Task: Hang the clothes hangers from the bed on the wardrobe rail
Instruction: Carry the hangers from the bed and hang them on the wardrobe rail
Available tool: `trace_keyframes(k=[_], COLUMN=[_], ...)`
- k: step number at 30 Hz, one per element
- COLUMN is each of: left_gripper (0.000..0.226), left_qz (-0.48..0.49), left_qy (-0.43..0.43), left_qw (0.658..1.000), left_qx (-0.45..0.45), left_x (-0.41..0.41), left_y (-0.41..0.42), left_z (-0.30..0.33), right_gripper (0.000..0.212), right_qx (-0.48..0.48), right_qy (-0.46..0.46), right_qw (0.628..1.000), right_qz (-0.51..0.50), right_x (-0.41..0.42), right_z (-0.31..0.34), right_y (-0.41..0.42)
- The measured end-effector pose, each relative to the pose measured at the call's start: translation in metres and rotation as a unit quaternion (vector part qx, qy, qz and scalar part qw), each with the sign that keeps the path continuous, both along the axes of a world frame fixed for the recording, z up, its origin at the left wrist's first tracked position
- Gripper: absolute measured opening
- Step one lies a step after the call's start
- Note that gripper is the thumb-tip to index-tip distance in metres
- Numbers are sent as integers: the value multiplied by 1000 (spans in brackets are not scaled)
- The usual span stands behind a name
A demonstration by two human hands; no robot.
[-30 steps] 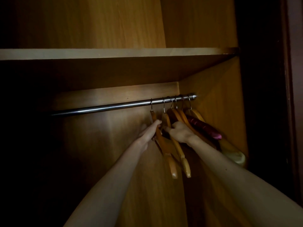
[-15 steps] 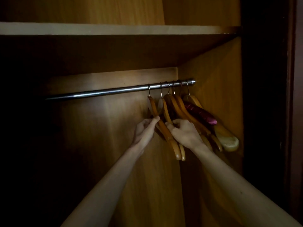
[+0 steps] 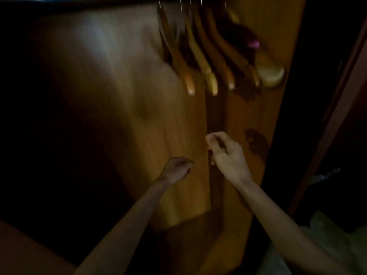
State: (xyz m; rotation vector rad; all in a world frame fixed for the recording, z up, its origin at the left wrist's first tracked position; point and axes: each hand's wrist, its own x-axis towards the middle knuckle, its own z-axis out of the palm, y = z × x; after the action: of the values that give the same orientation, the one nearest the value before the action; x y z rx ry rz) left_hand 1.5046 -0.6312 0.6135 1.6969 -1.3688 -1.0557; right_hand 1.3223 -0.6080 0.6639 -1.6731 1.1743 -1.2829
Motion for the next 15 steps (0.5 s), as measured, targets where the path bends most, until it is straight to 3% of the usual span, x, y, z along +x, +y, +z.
trace_keyframes(k=[3,6,11,15], left_gripper=[16,16,14,25], left_qz=[-25,-73,-177,-220], left_qy=[-58,-93,-126,-177], left_qw=[992,970,917,860], left_qx=[104,214,335,426], left_x=[-5,-13,-21,-11], left_y=[30,62,107,131], left_z=[-78,-148,-241,-305], right_gripper=[19,15,20,24], right_qx=[112,246,412,507], right_qy=[72,142,196,204], right_qw=[990,957,888,838], right_qz=[36,54,59,13], right_x=[-13,-20,-40,-60], right_z=[-82,-167,-291,-360], right_y=[18,37,86,142])
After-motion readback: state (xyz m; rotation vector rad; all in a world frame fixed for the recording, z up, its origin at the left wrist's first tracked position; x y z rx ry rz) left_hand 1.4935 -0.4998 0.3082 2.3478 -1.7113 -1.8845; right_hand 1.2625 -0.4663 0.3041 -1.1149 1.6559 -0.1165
